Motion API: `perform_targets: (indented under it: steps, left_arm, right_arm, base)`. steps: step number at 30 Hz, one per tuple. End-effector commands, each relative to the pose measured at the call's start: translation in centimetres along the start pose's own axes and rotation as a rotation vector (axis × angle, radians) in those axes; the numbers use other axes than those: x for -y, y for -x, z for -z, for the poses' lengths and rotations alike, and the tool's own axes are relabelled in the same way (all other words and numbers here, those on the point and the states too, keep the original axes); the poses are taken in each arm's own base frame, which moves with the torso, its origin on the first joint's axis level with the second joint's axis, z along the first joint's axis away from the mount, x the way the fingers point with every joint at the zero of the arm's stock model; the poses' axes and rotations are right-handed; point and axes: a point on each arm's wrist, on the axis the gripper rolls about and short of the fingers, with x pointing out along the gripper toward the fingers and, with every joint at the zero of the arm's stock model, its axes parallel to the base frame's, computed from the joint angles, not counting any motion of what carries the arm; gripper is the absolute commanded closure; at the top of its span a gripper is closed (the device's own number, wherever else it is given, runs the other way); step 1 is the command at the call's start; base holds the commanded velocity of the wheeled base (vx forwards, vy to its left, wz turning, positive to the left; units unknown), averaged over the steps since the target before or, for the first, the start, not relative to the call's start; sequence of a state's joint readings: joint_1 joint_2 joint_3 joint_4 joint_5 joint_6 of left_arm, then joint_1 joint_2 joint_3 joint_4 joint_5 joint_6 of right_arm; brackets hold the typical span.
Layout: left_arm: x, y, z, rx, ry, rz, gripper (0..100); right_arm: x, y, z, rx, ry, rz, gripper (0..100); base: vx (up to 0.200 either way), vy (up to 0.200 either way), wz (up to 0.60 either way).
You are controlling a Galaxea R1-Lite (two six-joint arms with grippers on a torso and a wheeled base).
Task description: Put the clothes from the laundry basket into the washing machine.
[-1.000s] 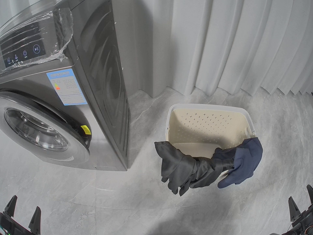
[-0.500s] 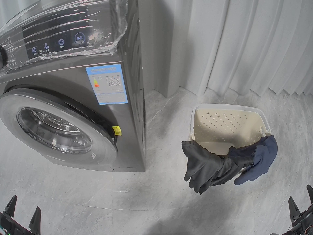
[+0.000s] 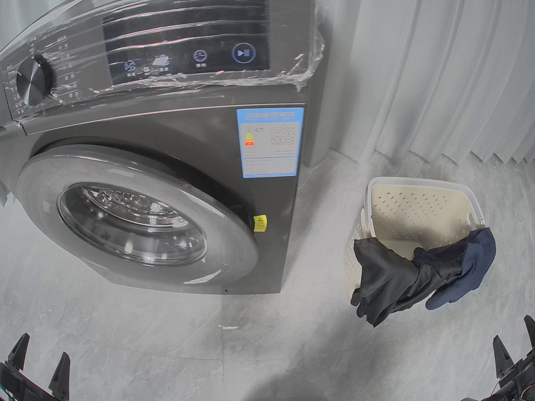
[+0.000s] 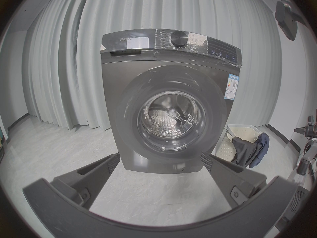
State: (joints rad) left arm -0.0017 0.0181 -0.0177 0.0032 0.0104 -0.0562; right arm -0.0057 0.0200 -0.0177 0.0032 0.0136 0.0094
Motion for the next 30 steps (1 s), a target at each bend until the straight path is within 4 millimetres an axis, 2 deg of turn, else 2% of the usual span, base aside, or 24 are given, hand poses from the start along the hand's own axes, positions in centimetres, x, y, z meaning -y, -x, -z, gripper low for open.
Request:
perform_targets:
  steps: [1, 21, 30]
  left_arm:
    - [-0.03, -0.03, 0.47, -0.004, 0.001, -0.001, 0]
    - [-0.03, -0.03, 0.47, -0.004, 0.001, -0.001, 0]
    - [-0.03, -0.03, 0.47, -0.004, 0.001, -0.002, 0]
  right_arm:
    - [0.01, -0.13, 0.49, -0.017, 0.000, 0.000, 0]
    - [0.00, -0.13, 0.49, -0.017, 0.000, 0.002, 0]
    - [0.00, -0.13, 0.49, -0.017, 0.000, 0.002, 0]
  base:
    - [0.000, 0.200, 0.00]
    - [0.000, 0.200, 0.00]
    - [0.000, 0.000, 0.00]
